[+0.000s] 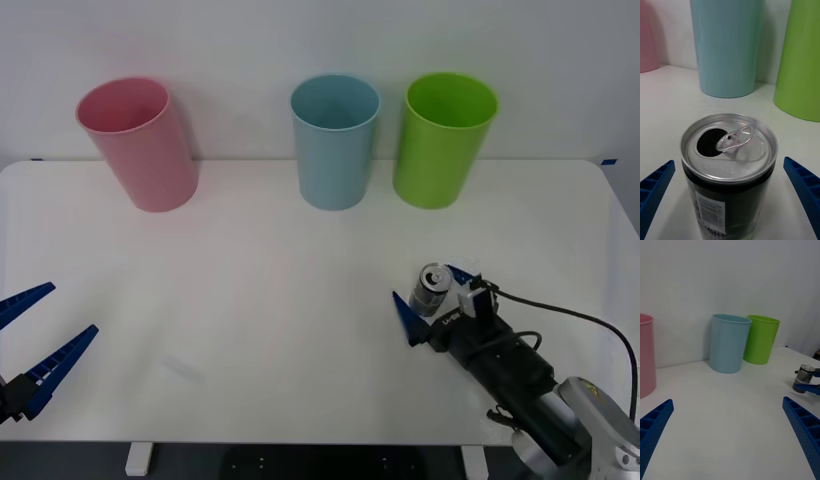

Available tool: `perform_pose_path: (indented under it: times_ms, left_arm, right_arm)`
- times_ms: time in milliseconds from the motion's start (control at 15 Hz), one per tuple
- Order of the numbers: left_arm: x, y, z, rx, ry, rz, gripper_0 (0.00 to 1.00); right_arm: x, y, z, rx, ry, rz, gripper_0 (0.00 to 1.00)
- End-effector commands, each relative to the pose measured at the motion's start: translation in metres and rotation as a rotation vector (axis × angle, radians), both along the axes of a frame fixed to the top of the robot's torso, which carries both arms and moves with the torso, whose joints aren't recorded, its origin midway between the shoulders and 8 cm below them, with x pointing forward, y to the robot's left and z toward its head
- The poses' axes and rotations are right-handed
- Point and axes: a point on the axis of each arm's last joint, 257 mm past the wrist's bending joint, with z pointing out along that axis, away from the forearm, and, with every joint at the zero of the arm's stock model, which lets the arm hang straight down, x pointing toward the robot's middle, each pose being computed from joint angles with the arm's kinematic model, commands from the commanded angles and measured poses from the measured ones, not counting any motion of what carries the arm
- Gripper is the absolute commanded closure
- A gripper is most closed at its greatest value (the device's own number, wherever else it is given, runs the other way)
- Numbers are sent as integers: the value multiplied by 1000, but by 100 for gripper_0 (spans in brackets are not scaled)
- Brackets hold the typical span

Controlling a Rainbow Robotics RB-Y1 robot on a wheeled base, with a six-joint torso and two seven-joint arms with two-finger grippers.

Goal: Grasp the object on the table and drop it into the matching bin: aluminum can to the light blue bin, PET bottle to the pink bin.

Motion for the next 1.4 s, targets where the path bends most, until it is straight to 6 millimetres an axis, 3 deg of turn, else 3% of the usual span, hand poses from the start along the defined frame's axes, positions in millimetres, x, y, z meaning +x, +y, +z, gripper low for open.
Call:
perform_pose_path:
  times_ms: [67, 267, 333, 400, 467, 1000, 1267, 1400]
  left_arm:
    - [0, 0, 0, 0, 0, 0, 0]
    - [0, 0, 0, 0, 0, 0, 0]
    - [0, 0, 0, 0, 0, 0, 0]
    - [0, 0, 0, 0, 0, 0, 0]
    - [0, 0, 0, 0, 0, 0, 0]
    - [0, 0, 0, 0, 0, 0, 0]
    - [0, 0, 0, 0, 0, 0, 0]
    - [0, 0, 0, 0, 0, 0, 0]
  right_arm:
    - [1, 2, 0, 5, 1, -1, 0]
    - [1, 1, 0, 6, 1, -2, 0]
    - [1, 1, 0, 11, 3, -3, 34]
    - [1, 2, 1, 15, 3, -2, 93]
    - [1, 1, 1, 18, 3, -3, 100]
    - [0, 2, 7, 35, -11, 13, 100]
    - [0, 1, 23, 52, -42, 33, 100]
    - [0, 5, 42, 98, -53, 51, 100]
